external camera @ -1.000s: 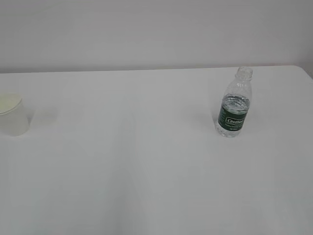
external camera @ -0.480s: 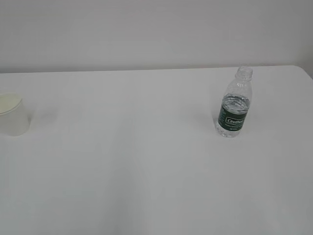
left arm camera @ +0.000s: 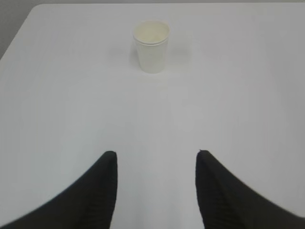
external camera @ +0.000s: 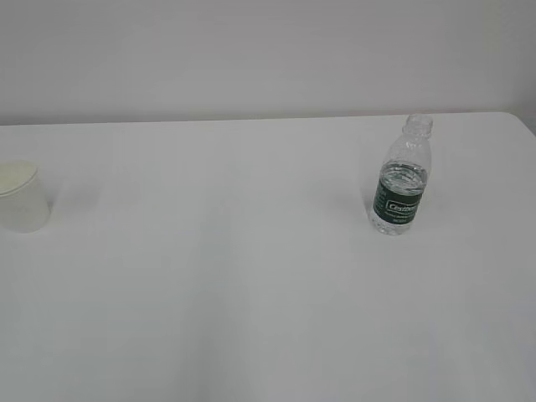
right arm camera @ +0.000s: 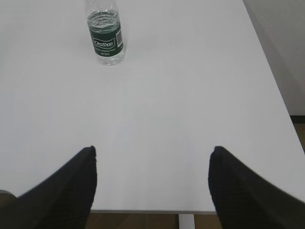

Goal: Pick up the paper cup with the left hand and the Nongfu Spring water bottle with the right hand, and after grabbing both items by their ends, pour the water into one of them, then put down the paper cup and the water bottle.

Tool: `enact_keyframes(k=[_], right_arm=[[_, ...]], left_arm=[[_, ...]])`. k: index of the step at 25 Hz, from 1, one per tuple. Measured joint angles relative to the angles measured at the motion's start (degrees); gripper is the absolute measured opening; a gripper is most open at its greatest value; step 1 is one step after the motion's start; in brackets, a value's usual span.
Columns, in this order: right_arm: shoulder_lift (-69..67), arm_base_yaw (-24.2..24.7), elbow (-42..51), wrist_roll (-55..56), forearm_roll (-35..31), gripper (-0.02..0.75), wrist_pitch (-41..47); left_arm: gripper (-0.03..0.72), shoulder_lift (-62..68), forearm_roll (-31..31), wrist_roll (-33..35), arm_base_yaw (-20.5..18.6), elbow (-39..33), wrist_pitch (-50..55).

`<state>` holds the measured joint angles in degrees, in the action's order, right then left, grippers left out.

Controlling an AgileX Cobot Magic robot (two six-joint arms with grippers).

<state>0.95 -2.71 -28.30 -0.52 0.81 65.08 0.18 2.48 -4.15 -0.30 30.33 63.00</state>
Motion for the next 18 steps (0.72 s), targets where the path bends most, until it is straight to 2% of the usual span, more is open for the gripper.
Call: enact_keyframes(k=[3,7,9,13,18], right_arm=[[0.0,0.0,0.0,0.0,0.0,0.554,0.0],[0.0,0.0,0.0,0.0,0.0,0.554,0.0],[0.0,0.0,0.0,0.0,0.0,0.554,0.0],[0.0,0.0,0.0,0.0,0.0,0.554,0.0],[0.0,0.0,0.0,0.0,0.0,0.554,0.0]], left_arm=[[0.433,0.0,0.0,0.0,0.0,0.0,0.0],[0.554,0.0,0.0,0.0,0.0,0.0,0.0],[0.587,0.0,0.0,0.0,0.0,0.0,0.0],[0.597,0.0,0.0,0.0,0.0,0.0,0.0],[0.573,0.0,0.0,0.0,0.0,0.0,0.0]])
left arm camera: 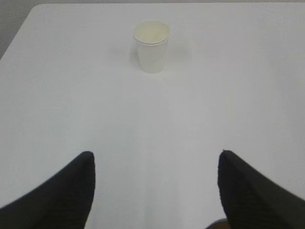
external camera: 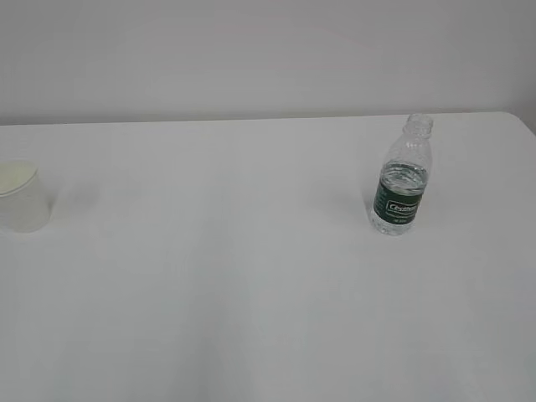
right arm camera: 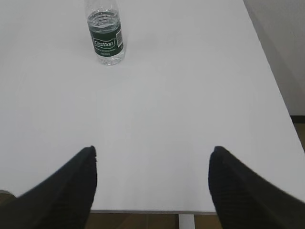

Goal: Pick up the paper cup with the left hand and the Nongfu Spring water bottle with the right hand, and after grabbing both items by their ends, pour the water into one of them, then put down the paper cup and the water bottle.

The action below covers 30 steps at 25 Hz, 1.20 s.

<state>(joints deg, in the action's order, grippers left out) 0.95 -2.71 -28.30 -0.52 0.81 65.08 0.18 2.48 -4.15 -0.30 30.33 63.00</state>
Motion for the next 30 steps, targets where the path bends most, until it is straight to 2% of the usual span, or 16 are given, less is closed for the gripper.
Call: enact_keyframes(k=[13,23,30], right_arm=[[0.0,0.0,-0.1,0.0,0.0,0.554,-0.3],[0.0,0.0,-1.9,0.0,-3.4,0.559,-8.9],[-1.7,0.0,-2.0,0.0,-4.1,0.555,-13.5]], left_arm=[[0.560,0.0,-0.1,0.0,0.5,0.0,-0.1],[0.533,2.7,-3.9,0.0,0.5,3.4,-1.8],[0.517,4.7,-4.1,0.0,0.5,3.6,-5.1]])
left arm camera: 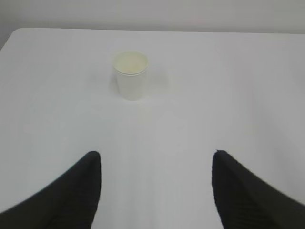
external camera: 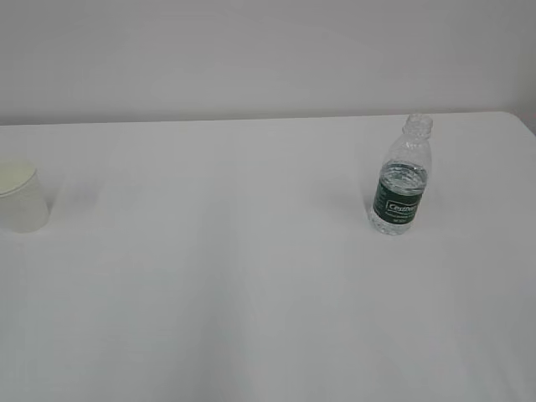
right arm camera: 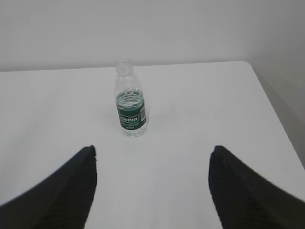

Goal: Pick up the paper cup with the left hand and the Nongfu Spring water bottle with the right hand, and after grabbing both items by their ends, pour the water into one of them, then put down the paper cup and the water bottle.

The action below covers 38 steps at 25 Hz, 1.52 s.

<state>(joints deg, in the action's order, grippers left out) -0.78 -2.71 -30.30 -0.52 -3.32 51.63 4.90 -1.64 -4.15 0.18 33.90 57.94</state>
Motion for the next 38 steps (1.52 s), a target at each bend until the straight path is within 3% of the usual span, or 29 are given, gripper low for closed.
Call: enact_keyframes(k=[15,26,38], right_arm=[[-5.5,0.0,0.5,0.0,-1.4,0.554,-14.3],[-6.2,0.0,7.9,0.0,-6.7,0.554,-25.9],[-10.1,0.0,8.5,-3.8,-4.9,0.554,-30.9]], left_arm=[[0.513,7.7,-2.8,0.1,0.0,0.0,-8.1],[0.461,10.1,-4.1,0.1,0.0,0.0,-25.2],[0.452,22.3,4.9,0.1,0.0,0.0,-39.3]])
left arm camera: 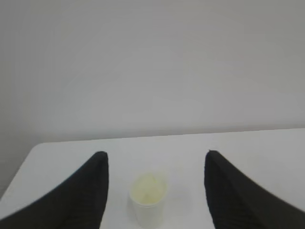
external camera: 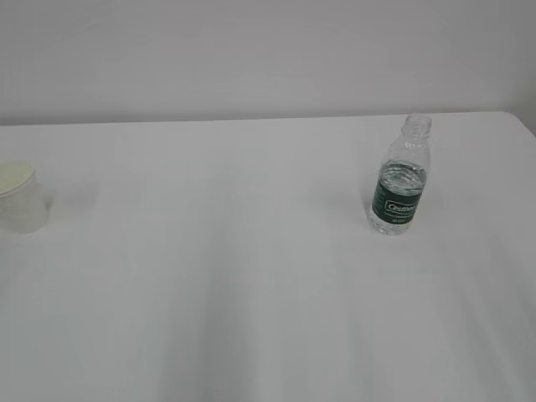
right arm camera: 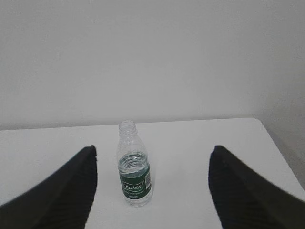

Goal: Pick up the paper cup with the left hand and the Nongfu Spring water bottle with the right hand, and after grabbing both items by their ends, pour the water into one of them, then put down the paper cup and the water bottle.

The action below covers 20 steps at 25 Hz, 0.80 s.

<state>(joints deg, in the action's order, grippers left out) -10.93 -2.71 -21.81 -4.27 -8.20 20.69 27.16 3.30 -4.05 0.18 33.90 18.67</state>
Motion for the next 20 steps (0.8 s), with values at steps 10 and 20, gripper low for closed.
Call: enact_keyframes(k=[10,20], right_arm=[[-8.0,0.0,0.0,-1.9,0.7,0.554,-5.0],[-15.3,0.0,0.0,-2.2,0.7,0.554,-13.1]], left_arm=[[0.452,2.5,1.3,0.1,0.0,-6.8,-12.3],[0.452,3.6,1.3,0.1,0.0,-8.0,-12.4]])
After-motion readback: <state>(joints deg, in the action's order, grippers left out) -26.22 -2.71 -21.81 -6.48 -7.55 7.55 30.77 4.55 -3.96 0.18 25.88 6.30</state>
